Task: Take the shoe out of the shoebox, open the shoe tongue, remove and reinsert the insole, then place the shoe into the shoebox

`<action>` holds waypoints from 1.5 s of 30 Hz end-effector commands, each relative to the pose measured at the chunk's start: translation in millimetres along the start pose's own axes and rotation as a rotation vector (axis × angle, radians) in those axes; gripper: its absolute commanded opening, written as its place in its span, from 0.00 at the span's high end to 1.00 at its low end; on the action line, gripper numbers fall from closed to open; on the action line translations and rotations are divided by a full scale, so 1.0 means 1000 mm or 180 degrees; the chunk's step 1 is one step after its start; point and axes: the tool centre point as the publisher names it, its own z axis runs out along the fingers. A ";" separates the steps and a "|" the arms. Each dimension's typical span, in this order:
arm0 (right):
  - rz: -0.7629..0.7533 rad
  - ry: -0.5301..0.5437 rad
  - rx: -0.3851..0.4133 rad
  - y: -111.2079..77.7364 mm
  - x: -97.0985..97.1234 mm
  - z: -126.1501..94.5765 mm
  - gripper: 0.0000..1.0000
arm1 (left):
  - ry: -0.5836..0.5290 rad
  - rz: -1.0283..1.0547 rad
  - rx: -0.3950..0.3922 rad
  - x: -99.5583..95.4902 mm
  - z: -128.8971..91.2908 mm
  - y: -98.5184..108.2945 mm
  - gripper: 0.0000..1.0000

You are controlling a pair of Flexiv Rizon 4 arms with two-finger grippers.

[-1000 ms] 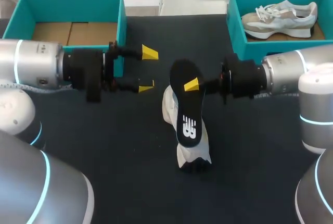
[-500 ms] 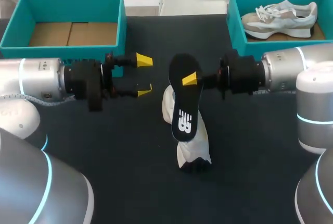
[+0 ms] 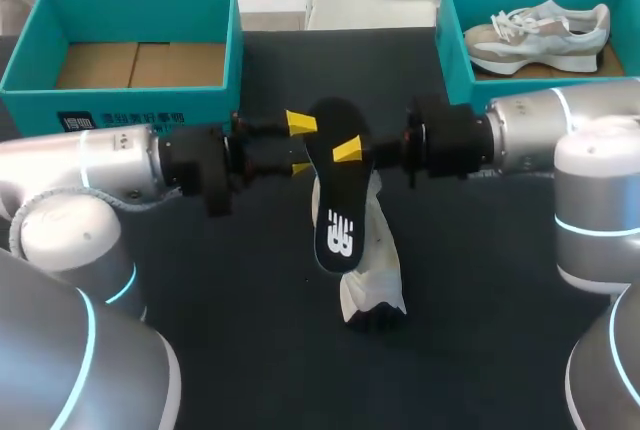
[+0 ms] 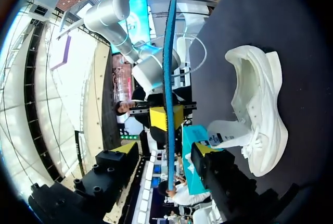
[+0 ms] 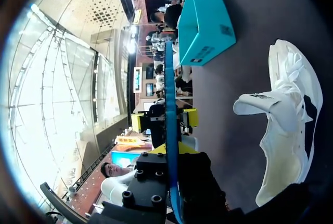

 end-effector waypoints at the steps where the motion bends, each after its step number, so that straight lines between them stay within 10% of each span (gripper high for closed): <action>1: 0.0007 -0.0004 0.0012 0.003 -0.002 0.008 1.00 | -0.0007 -0.0002 0.0013 0.005 0.011 0.007 0.51; 14: 0.0021 -0.0004 0.0065 0.004 -0.001 0.013 1.00 | -0.0018 -0.0051 -0.0026 0.012 0.027 0.009 0.61; 19: 0.0018 0.0005 0.0049 0.004 -0.002 0.015 1.00 | 0.0007 -0.0076 -0.0020 0.016 0.028 0.007 0.72; 22: 0.0020 0.0004 0.0041 0.004 -0.002 0.015 1.00 | -0.0003 -0.0097 -0.0034 0.017 0.028 0.007 1.00; 26: 0.0034 0.0020 0.0075 0.003 -0.004 0.015 1.00 | -0.0006 -0.0119 -0.0034 0.017 0.028 0.007 1.00; 27: 0.0037 0.0021 0.0076 0.002 -0.005 0.015 0.85 | -0.0002 -0.0122 -0.0035 0.017 0.028 0.007 1.00; 28: 0.0056 0.0022 0.0034 0.000 -0.006 0.013 0.30 | 0.0003 -0.0122 -0.0040 0.016 0.026 0.008 1.00; 29: 0.0056 0.0024 0.0010 -0.002 -0.007 0.011 0.00 | 0.0003 -0.0125 -0.0043 0.015 0.025 0.008 1.00; 39: -0.0202 -0.0114 -0.0234 -0.019 -0.010 -0.029 0.00 | 0.0127 -0.0455 -0.0011 0.010 -0.009 -0.001 1.00; 45: -0.1334 -0.0458 -0.0142 -0.013 0.004 -0.038 0.00 | 0.0201 -0.0798 0.0076 0.008 -0.018 -0.018 1.00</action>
